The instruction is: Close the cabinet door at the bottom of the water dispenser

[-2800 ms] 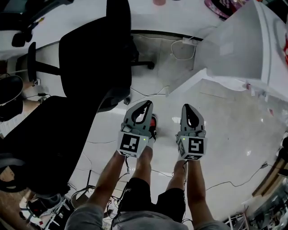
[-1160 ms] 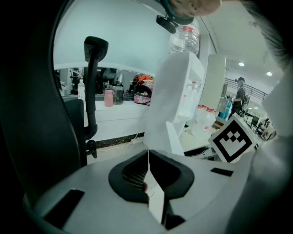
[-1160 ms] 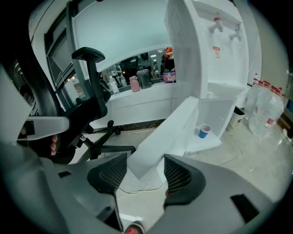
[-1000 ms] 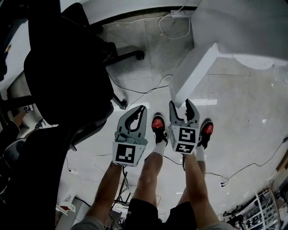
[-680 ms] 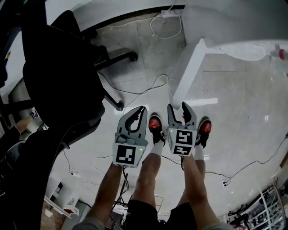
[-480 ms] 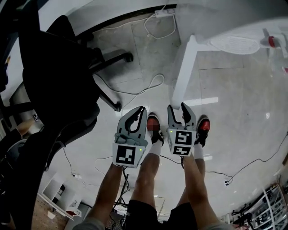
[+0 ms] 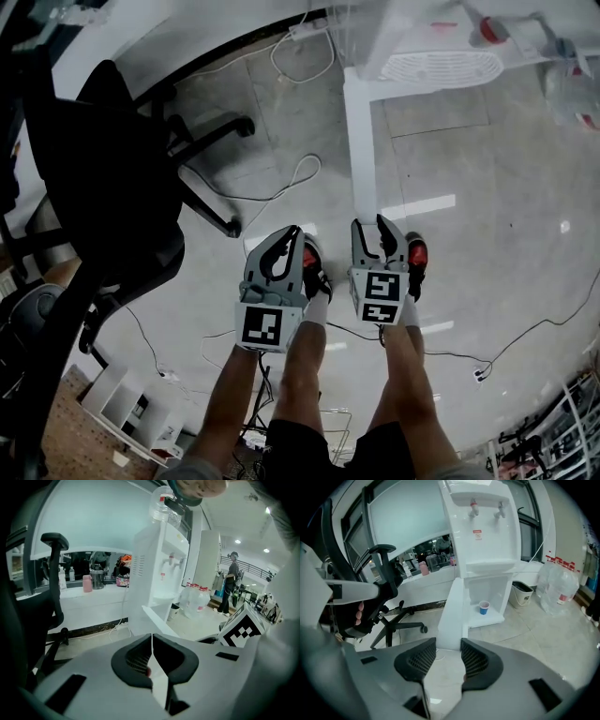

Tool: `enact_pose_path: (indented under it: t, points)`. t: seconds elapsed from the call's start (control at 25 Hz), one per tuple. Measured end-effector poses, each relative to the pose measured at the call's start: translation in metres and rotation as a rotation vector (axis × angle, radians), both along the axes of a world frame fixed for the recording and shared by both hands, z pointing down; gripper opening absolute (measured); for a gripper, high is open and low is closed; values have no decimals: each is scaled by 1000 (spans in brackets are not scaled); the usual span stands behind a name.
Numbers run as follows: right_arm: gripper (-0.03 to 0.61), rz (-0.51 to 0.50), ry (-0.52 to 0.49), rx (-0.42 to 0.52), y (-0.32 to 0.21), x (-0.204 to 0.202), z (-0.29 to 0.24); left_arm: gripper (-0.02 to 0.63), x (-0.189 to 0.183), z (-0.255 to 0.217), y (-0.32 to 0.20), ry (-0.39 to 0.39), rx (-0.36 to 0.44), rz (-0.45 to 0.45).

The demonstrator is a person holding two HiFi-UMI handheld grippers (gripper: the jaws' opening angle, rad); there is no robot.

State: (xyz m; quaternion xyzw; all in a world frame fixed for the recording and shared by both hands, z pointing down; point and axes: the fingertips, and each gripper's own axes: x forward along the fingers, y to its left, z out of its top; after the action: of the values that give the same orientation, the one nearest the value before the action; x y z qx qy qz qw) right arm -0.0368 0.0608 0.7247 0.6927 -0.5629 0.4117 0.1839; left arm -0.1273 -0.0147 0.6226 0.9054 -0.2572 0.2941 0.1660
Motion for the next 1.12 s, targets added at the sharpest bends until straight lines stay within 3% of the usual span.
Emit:
enact_pose_path:
  t: [1.12]
  points:
    - [190,74,66,40,38,134,0,31,108,4,34,-11,14,73]
